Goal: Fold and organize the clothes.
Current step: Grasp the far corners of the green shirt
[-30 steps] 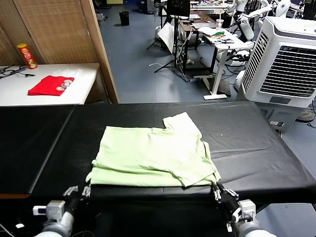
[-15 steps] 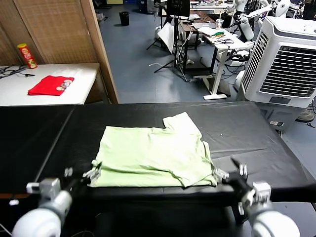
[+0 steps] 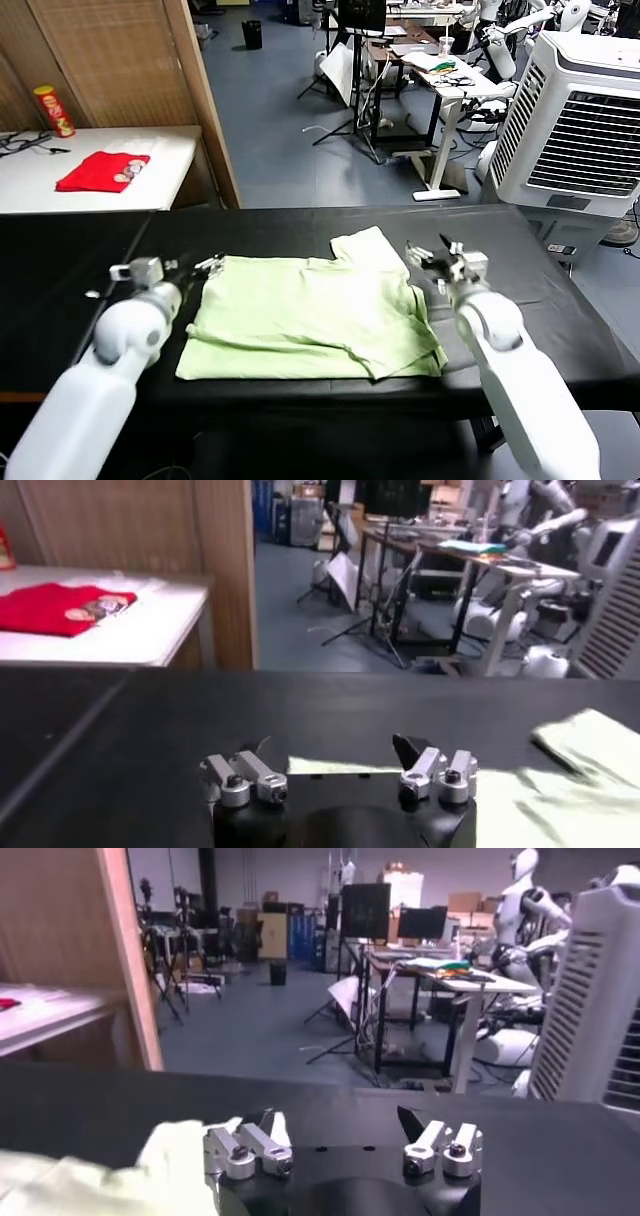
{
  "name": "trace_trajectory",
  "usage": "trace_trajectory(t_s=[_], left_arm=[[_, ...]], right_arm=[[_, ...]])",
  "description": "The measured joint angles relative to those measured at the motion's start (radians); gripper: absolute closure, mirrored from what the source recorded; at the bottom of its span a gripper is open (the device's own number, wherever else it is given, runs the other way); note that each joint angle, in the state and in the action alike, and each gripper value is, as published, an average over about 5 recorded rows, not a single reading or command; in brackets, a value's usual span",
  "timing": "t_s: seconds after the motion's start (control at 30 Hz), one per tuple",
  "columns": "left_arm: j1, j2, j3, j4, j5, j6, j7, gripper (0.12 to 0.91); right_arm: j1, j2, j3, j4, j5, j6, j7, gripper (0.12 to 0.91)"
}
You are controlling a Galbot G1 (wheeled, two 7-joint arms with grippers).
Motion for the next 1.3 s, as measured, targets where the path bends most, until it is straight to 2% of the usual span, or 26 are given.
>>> trace_trajectory(t_s=[0.13, 0.27, 0.43, 0.63, 0.73, 0.83, 0.9, 1.1, 1.2, 1.3], left_arm=[[-0.079, -0.025, 0.039, 0.121, 0.007, 0.018, 0.007, 0.232], [-0.123, -0.048, 0.060, 0.206, 0.013, 0.044, 0.015, 0.232], [-0.142, -0.065, 0.069, 0.266, 0.017, 0.049, 0.026, 0.232], [-0.155, -0.075, 0.071, 0.306, 0.027, 0.034, 0.065, 0.232], [-0.159, -0.081, 0.072, 0.321, 0.036, 0.022, 0.080, 0.256], [-0.162, -0.084, 0.072, 0.332, 0.039, 0.016, 0.087, 0.319], [-0.163, -0.085, 0.072, 0.336, 0.039, 0.014, 0.092, 0.398], [-0.162, -0.085, 0.070, 0.337, 0.042, 0.008, 0.107, 0.735], [-0.161, -0.088, 0.067, 0.336, 0.046, -0.003, 0.112, 0.867], [-0.155, -0.092, 0.058, 0.331, 0.056, -0.014, 0.114, 0.901]], right_arm=[[0.093, 0.038, -0.045, -0.128, 0.011, -0.038, -0.017, 0.227], [0.157, 0.076, -0.066, -0.225, 0.001, -0.048, -0.065, 0.227], [0.208, 0.116, -0.082, -0.328, -0.035, -0.049, -0.116, 0.227], [0.224, 0.147, -0.083, -0.401, -0.044, -0.060, -0.124, 0.227], [0.222, 0.159, -0.076, -0.416, -0.044, -0.061, -0.122, 0.274], [0.218, 0.170, -0.071, -0.422, -0.045, -0.060, -0.120, 0.409], [0.214, 0.176, -0.068, -0.421, -0.045, -0.060, -0.118, 0.525], [0.197, 0.183, -0.062, -0.400, -0.056, -0.040, -0.111, 0.837], [0.186, 0.181, -0.057, -0.381, -0.063, -0.009, -0.106, 0.901], [0.173, 0.173, -0.047, -0.348, -0.057, 0.020, -0.105, 0.904]])
